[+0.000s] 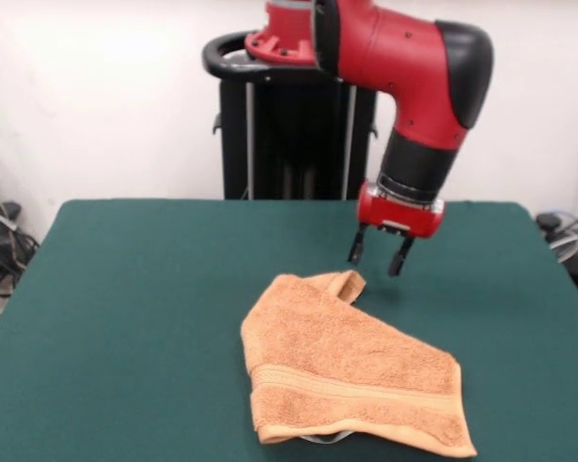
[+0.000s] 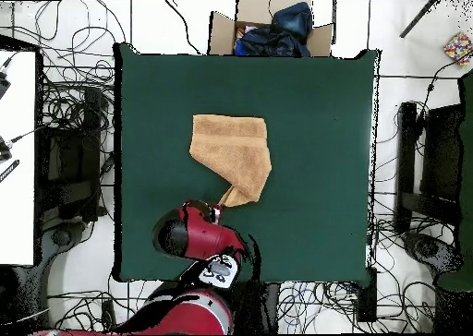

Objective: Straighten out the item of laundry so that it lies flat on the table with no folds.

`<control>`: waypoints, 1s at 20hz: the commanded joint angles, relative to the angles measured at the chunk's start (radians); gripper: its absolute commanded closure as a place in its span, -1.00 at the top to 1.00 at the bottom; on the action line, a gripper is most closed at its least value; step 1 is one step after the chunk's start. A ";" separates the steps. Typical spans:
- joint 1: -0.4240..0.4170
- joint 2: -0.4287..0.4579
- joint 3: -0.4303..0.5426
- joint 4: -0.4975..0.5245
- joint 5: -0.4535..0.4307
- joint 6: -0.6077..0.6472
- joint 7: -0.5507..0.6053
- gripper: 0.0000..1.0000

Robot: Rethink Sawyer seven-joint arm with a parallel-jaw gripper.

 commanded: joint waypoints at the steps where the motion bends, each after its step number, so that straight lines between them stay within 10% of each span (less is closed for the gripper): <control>1: -0.061 0.010 0.037 -0.089 0.059 0.047 0.210 1.00; 13: -0.133 -0.017 0.137 -0.040 0.136 0.005 0.291 1.00; 20: -0.046 0.032 0.016 -0.118 0.106 0.041 0.178 1.00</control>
